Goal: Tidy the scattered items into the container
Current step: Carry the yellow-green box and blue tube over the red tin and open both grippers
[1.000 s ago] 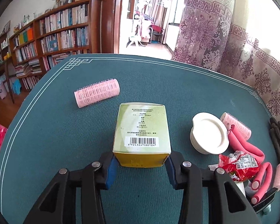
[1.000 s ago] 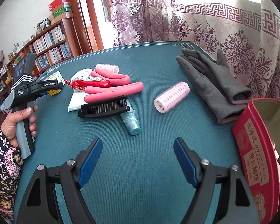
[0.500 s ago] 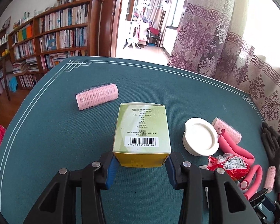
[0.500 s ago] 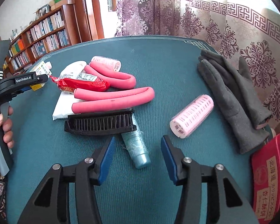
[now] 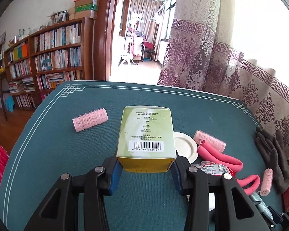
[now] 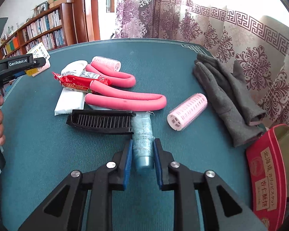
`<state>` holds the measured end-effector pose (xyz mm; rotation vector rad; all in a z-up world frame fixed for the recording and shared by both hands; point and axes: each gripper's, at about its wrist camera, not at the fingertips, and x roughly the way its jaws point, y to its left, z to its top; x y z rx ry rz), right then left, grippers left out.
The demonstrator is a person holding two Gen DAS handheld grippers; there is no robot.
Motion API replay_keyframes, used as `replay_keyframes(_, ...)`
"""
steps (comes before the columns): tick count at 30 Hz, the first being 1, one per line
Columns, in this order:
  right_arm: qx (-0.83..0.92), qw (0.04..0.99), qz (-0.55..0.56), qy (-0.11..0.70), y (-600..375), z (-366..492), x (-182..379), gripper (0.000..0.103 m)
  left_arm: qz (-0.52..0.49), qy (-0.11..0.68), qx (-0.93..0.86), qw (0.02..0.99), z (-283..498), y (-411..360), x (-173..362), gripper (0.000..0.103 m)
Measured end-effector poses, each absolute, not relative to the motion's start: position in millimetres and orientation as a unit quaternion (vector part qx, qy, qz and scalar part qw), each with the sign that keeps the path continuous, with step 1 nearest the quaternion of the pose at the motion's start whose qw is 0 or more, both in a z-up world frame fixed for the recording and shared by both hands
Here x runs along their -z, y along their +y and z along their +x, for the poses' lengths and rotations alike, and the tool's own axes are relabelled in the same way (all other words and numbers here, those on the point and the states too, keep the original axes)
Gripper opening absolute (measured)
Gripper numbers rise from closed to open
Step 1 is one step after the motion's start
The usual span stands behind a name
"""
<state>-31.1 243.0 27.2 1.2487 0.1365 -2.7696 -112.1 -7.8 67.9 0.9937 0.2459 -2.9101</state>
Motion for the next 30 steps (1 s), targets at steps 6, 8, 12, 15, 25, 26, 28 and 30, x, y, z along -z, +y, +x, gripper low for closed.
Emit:
replay_keyframes(6,0.922,0.027,0.384,0.031,257.0,-2.2,-53.9,0.024,0.311,0.075,0.947,0.005,-103.2,6.5,-78.7,0.045)
replay_keyframes(8,0.925,0.018,0.378,0.029,261.5,6.6,-60.9,0.024,0.307,0.071,0.949,-0.004,-99.1,13.2,-82.6,0.045)
replay_keyframes(12,0.929,0.0,0.37,0.025,271.2,20.1,-71.2,0.024,0.303,0.059,0.951,-0.03,-91.1,30.9,-87.2,0.045)
replay_keyframes(15,0.93,-0.016,0.366,0.02,280.3,30.3,-76.8,0.023,0.303,0.055,0.95,-0.056,-85.3,43.1,-90.3,0.045)
replay_keyframes(25,0.935,-0.045,0.352,-0.017,316.8,63.2,-96.4,0.023,0.35,0.103,0.91,-0.198,-78.6,69.7,-89.0,0.045)
replay_keyframes(26,0.936,-0.047,0.349,-0.019,319.6,66.5,-99.1,0.023,0.352,0.101,0.908,-0.205,-76.1,73.4,-88.7,0.045)
replay_keyframes(28,0.937,-0.055,0.343,-0.02,325.6,72.2,-103.8,0.023,0.351,0.093,0.908,-0.211,-72.6,81.0,-89.7,0.045)
replay_keyframes(30,0.938,-0.069,0.339,-0.02,333.4,77.7,-106.2,0.023,0.352,0.084,0.907,-0.217,-69.2,88.2,-89.5,0.045)
